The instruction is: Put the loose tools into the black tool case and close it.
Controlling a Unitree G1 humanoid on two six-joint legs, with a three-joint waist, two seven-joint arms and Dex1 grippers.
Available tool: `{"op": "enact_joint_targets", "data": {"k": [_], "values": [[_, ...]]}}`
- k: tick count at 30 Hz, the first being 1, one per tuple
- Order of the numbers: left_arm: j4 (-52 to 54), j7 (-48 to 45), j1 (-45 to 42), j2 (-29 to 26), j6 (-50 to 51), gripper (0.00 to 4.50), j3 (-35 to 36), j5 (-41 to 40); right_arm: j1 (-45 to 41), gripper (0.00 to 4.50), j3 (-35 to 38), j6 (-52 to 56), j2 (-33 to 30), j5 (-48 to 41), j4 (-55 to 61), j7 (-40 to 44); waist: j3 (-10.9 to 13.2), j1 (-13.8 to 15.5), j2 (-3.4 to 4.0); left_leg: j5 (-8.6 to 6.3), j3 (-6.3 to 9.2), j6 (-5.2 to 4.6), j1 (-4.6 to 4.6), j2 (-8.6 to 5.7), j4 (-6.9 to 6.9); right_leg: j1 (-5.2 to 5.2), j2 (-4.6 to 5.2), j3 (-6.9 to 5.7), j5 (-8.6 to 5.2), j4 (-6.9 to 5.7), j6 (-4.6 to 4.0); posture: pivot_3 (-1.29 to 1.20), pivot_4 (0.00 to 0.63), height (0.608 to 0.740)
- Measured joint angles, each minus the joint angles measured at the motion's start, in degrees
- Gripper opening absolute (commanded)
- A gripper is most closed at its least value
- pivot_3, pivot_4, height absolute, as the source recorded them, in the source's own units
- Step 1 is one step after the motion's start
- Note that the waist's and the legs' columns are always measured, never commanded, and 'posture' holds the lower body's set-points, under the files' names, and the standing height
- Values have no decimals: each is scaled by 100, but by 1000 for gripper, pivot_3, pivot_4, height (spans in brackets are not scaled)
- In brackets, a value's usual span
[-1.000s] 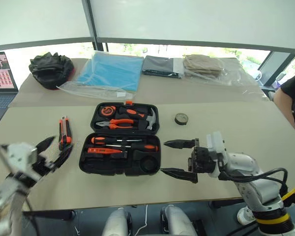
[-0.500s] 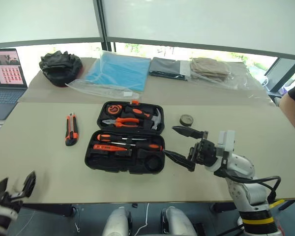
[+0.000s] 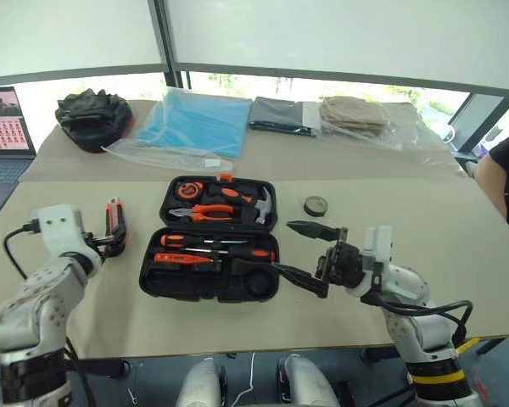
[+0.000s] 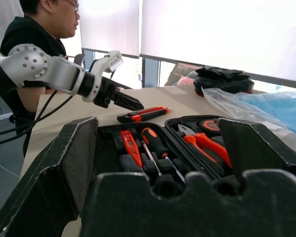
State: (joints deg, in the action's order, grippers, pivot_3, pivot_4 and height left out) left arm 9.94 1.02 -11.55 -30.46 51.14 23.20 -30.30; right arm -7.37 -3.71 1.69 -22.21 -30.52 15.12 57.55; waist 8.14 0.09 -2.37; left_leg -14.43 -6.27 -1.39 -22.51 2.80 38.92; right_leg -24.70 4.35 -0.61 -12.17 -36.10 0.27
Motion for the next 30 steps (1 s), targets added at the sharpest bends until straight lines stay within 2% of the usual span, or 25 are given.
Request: {"op": "enact_joint_targets", "data": {"k": [6, 9, 14, 15, 19, 23, 26, 29, 30], "values": [[-966, 72, -823, 148, -8, 4491, -430, 477, -133, 4500, -48, 1, 14, -1, -11, 24, 0, 12, -1, 0, 0, 0, 1, -1, 0, 4, 2, -1, 0, -1, 0, 0, 150, 740], [-1246, 50, -1036, 176, -27, 3772, -427, 614, -134, 4500, -75, 7, 15, -1, -10, 43, 0, 8, -1, 0, 0, 0, 5, 1, -1, 6, 4, 0, 0, -1, 0, 0, 150, 740], [-1319, -83, -1057, 172, 4, 1974, -401, 752, -136, 4500, -84, 25, 14, -1, 5, -22, 0, 16, 0, 0, 2, 1, 20, 2, -3, 24, 9, -1, 0, 0, 1, 0, 150, 740], [-1320, -137, -1052, 171, -30, 1724, -389, 762, -136, 4500, -83, 34, 12, -1, 11, -30, 0, 24, 0, 0, 2, 1, 21, 2, -3, 26, 9, -1, 0, 1, 1, 0, 150, 740], [-1313, -868, -688, 144, -639, 1725, -154, 644, -35, 4500, -75, 99, -109, -3, 139, -29, 1, 26, 0, -1, 2, 2, 19, 5, -6, 21, 10, -2, -1, 3, 0, 0, 150, 740], [-1355, -2471, -11, -519, -1871, 1725, -158, 619, 95, 4500, 6, 146, -264, -10, 235, -29, 4, -9, -3, -3, 1, 5, 9, 13, -10, 4, 9, -4, -6, 3, -11, 0, 150, 740], [-1239, -4591, 319, -1323, -3068, 1725, -186, 420, 230, 4500, 96, 232, -569, -84, 353, 64, 4, 10, -3, -1, -1, 8, -36, 12, -5, -40, 18, -9, -22, 0, -40, 0, 150, 740], [-858, -6942, 268, -2314, -3977, 1725, -694, 292, 362, 4500, 268, 347, -917, -232, 417, 261, 7, 83, 19, -4, -9, 2, -40, 2, -4, -42, 36, -9, -27, 11, -46, 0, 150, 740], [-810, -7262, 225, -2398, -4117, 1725, -825, 294, 362, 4500, 276, 370, -937, -240, 426, 277, 6, 80, 27, -4, -13, 0, -41, 1, -5, -42, 38, -4, -24, 13, -42, 0, 150, 740]]}}
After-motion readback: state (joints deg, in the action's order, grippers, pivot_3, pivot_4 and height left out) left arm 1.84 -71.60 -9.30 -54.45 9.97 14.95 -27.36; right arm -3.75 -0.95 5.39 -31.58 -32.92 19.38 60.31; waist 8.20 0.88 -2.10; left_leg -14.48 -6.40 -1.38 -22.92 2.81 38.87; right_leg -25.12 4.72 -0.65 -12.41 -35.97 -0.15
